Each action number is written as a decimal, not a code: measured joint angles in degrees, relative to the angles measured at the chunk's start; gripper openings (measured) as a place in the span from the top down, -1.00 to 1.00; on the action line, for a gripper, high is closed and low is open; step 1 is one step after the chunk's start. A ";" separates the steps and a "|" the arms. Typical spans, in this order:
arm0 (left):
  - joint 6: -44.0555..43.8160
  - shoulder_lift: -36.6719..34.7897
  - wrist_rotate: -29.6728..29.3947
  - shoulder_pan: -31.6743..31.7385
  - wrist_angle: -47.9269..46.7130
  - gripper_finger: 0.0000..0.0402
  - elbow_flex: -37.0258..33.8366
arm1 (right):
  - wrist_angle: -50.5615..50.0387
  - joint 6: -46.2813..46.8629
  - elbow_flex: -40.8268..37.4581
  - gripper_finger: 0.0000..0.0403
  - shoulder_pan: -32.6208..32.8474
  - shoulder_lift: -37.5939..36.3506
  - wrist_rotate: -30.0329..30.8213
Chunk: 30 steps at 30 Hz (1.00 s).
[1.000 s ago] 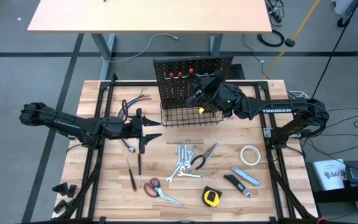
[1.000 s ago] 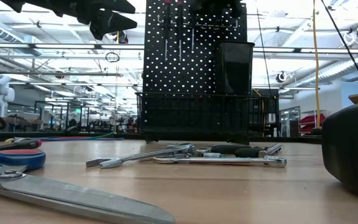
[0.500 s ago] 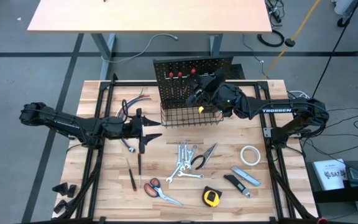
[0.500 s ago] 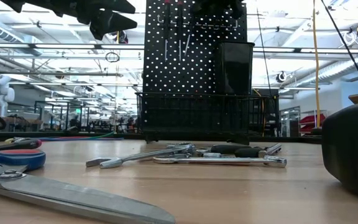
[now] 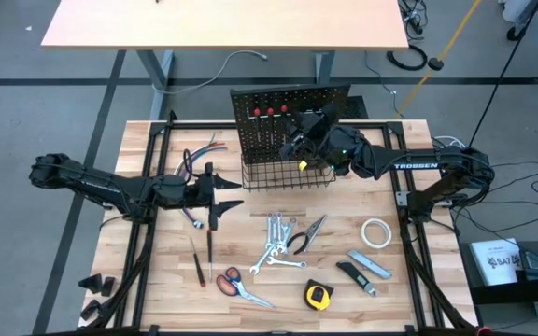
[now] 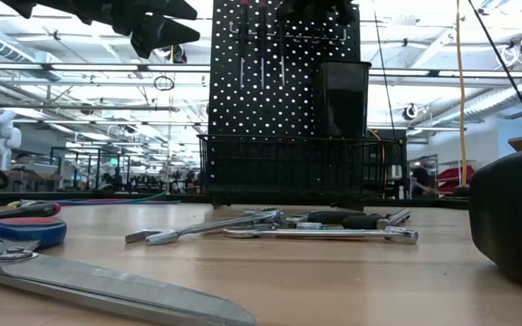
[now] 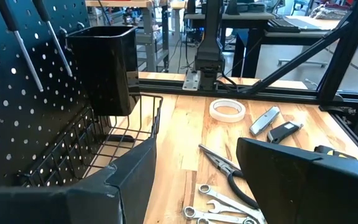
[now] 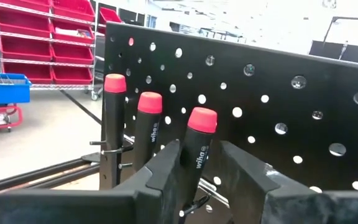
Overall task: Hang tools onto peg board
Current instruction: Hang the nut driver on the pegboard
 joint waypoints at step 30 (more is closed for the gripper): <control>-0.04 0.01 0.00 0.01 -1.69 -0.15 -0.02 | -1.42 -10.93 -0.02 0.81 8.68 -1.97 7.80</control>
